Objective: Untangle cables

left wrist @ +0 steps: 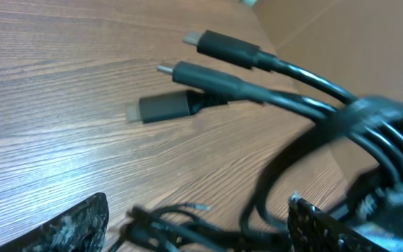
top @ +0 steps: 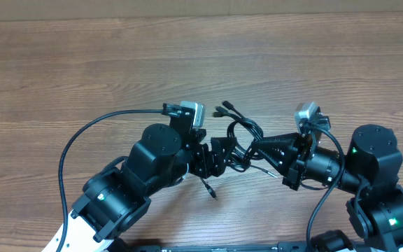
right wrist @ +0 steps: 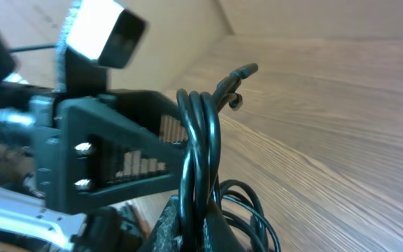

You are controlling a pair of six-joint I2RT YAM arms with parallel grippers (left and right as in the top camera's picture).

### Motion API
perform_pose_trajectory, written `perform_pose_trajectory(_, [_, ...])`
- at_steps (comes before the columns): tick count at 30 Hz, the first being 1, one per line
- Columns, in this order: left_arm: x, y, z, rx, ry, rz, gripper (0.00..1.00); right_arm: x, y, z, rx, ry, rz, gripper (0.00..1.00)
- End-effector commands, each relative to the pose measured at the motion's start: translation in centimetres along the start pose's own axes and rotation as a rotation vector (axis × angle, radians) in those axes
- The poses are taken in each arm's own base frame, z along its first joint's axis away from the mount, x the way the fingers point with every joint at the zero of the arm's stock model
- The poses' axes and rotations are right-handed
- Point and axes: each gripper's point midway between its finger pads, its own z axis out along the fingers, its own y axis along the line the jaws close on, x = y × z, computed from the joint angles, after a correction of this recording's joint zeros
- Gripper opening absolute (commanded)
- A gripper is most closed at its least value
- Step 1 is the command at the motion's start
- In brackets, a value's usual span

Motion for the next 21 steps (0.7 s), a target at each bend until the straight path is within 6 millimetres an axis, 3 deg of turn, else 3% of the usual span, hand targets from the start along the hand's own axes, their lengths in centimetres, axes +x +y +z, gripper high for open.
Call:
perform_pose_trajectory(1, [-1.3,-0.8,-0.4,0.025,-0.044,-0.047,0.80,-0.9,2.9,-0.6,-0.132,-0.012,-0.041,0.04])
perform_pose_trajectory(5, [-1.6,-2.0,-0.2,0.088,-0.045,-0.038,0.77,-0.8,3.5,-0.7,-0.166,-0.007,-0.046,0.04])
perform_pose_trajectory(7, [-1.6,-2.3,0.1,0.104,-0.040,-0.036,0.68,-0.8,3.5,-0.7,-0.166,-0.007,-0.046,0.04])
perform_pose_trajectory(9, [-1.5,-2.6,0.4,0.118,-0.027,-0.036,0.47,-0.8,3.5,-0.7,-0.166,-0.006,-0.046,0.04])
perform_pose_trajectory(10, [-1.4,-2.7,0.6,0.124,-0.018,-0.036,0.30,-0.8,3.5,-0.7,-0.166,-0.006,-0.045,0.04])
perform_pose_trajectory(11, [-1.2,-2.7,0.9,0.129,-0.006,-0.037,0.06,-0.7,3.5,-0.7,-0.165,-0.005,-0.044,0.04])
perform_pose_trajectory(21, [-1.2,-2.1,1.2,0.098,-0.010,-0.004,0.04,-0.4,2.1,-0.5,-0.088,0.002,-0.012,0.04])
